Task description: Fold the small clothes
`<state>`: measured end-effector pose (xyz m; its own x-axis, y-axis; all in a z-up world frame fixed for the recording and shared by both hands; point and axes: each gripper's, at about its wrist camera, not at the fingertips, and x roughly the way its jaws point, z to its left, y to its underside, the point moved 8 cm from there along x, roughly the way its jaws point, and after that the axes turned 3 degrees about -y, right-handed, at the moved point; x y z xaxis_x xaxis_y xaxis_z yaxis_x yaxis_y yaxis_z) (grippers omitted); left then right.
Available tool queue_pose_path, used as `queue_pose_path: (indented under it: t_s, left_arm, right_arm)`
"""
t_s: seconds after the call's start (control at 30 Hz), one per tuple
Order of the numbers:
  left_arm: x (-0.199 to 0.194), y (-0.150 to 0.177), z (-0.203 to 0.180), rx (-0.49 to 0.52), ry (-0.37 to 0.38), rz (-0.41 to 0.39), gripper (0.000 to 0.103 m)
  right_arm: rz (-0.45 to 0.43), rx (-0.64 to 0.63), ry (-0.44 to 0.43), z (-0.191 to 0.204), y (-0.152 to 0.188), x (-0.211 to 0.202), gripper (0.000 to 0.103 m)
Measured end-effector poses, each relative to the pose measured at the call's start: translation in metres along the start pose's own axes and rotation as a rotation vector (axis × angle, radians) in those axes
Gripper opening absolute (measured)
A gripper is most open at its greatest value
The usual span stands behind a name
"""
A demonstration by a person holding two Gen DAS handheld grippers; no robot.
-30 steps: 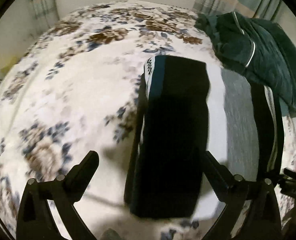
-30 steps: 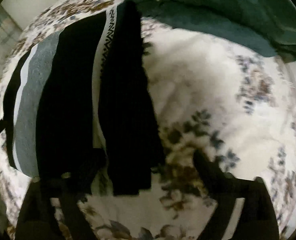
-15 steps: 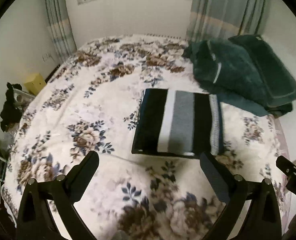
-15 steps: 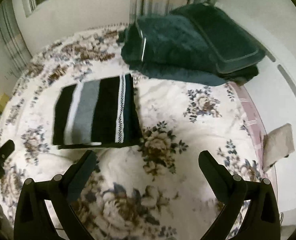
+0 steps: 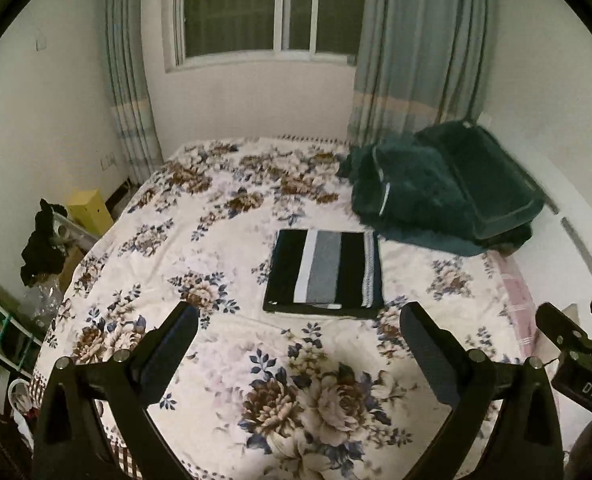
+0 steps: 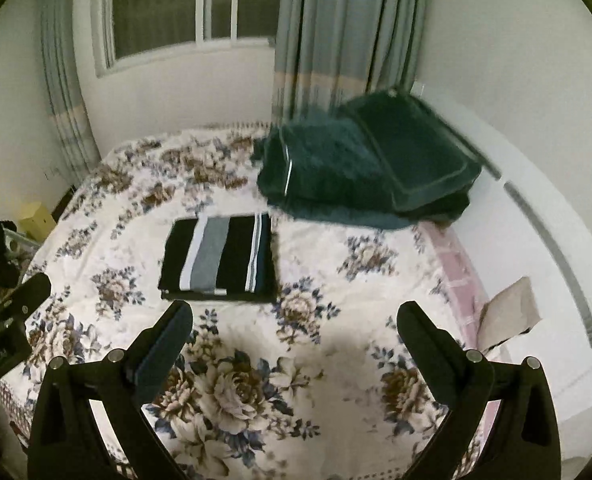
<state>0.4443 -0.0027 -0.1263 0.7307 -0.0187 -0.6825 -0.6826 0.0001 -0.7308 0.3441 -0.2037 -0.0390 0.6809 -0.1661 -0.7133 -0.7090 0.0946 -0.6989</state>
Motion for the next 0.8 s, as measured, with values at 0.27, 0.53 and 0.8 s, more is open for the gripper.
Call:
queue_pose_path:
  t_s: [0.27, 0.53, 0.8]
  left_arm:
    - [-0.068, -0.009, 0.003, 0.015, -0.007, -0.101, 0.103]
    - [-0.095, 0.001, 0.006, 0.024, -0.013, -0.105, 0.103]
    - [-0.105, 0.013, 0.004, -0.007, -0.021, -0.062, 0.103]
  right_arm:
    - [-0.097, -0.007, -0.026, -0.002, -0.006, -0.093, 0.103]
    - [-0.121, -0.014, -0.056, -0.002, -0.004, -0.142, 0.103]
    - [-0.137, -0.029, -0.078, 0.003, -0.005, -0.158, 0.103]
